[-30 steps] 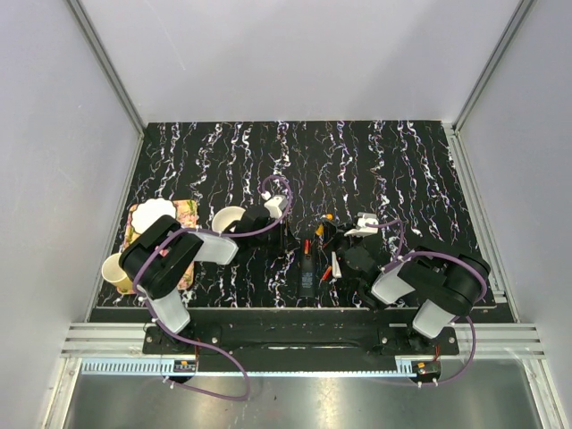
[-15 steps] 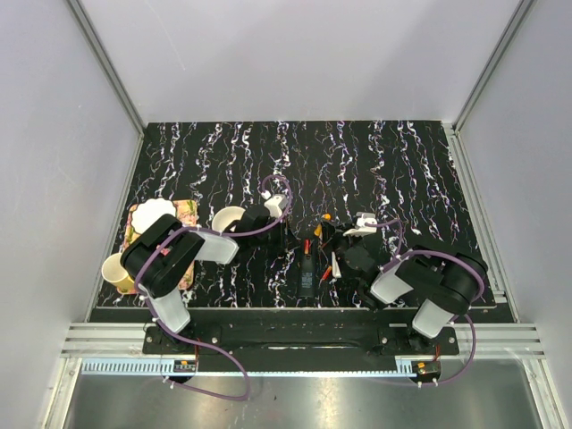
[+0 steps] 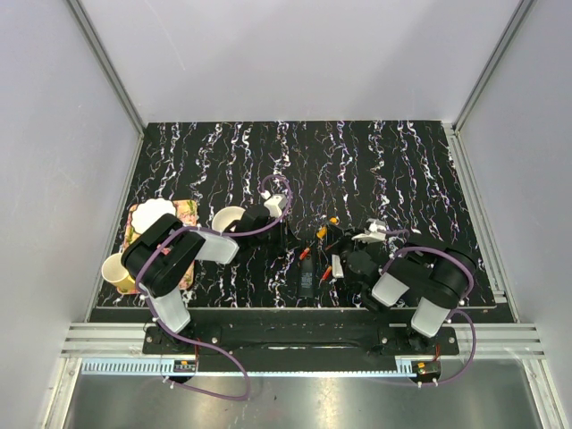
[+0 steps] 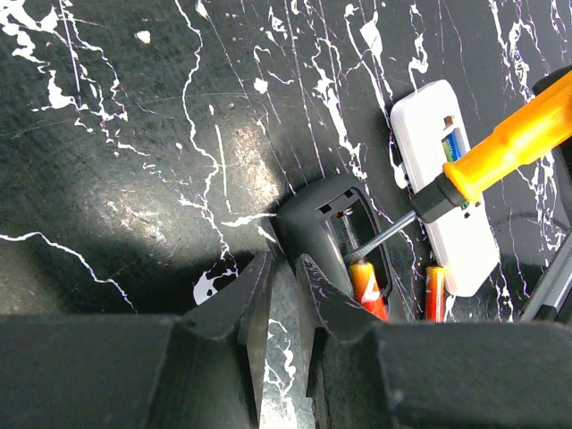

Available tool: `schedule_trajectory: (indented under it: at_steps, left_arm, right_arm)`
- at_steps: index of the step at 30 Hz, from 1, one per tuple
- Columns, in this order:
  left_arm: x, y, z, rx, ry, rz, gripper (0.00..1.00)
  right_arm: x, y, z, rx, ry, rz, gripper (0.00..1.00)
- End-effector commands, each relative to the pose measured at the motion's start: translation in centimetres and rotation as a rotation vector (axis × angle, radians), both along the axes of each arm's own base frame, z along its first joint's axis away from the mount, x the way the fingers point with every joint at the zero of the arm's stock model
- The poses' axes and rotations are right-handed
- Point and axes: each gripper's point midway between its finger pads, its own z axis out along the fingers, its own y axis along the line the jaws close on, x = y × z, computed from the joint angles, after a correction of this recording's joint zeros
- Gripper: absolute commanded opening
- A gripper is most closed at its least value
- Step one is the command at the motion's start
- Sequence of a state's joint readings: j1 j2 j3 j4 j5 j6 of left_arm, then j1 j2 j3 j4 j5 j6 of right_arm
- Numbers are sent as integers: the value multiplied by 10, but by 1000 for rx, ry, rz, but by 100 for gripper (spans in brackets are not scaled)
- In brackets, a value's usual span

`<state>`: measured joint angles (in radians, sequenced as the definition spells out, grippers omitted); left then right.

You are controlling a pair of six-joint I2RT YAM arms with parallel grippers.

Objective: Unload the batteries from the remote control

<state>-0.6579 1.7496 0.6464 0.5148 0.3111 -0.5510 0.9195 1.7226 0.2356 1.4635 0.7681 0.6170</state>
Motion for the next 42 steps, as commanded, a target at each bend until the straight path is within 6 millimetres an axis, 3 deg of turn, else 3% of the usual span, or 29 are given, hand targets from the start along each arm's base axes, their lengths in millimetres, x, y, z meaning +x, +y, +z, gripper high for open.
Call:
schedule_trajectory:
  at_steps: [1,10,16,19,23,27,29,30,32,34,35,37,38,42]
  left_arm:
    - [-1,-21,20,-92,-34,-60,22]
    - [0,-21,24,-90,-40,-58,22]
    - [5,-19,37,-78,-91,-54,22]
    - [8,-20,53,-81,-133,-69,27]
    - [12,-19,94,-124,-235,-65,37]
    - [7,-11,126,-156,-317,-51,53]
    - [3,-6,147,-184,-361,-40,60]
    - [-1,-3,147,-184,-363,-41,62]
    - [-8,2,159,-198,-386,-38,68]
    - [-16,5,160,-189,-392,-46,70]
    - [-22,9,163,-182,-394,-48,73]
    - [-28,12,162,-145,-405,-39,76]
    - [-33,15,159,-120,-397,-42,78]
    - [-38,14,156,-41,-405,-32,80]
  right_arm:
    - [-12,7,-9,105,28,44,0]
    - [-11,3,-13,68,27,32,0]
    - [-7,7,6,20,-31,40,0]
    - [-3,12,26,-13,-89,53,0]
    - [-2,15,59,-89,-189,71,0]
    - [-9,11,101,-129,-309,94,0]
    - [-15,10,112,-161,-352,121,0]
    - [-19,5,125,-182,-393,116,0]
    - [-24,4,125,-237,-405,141,0]
    - [-30,-5,139,-261,-434,136,0]
    - [-31,-3,126,-324,-398,165,0]
    - [-33,-9,136,-364,-405,167,0]
    - [-33,-10,125,-428,-372,186,0]
    - [-36,-34,131,-420,-375,130,0]
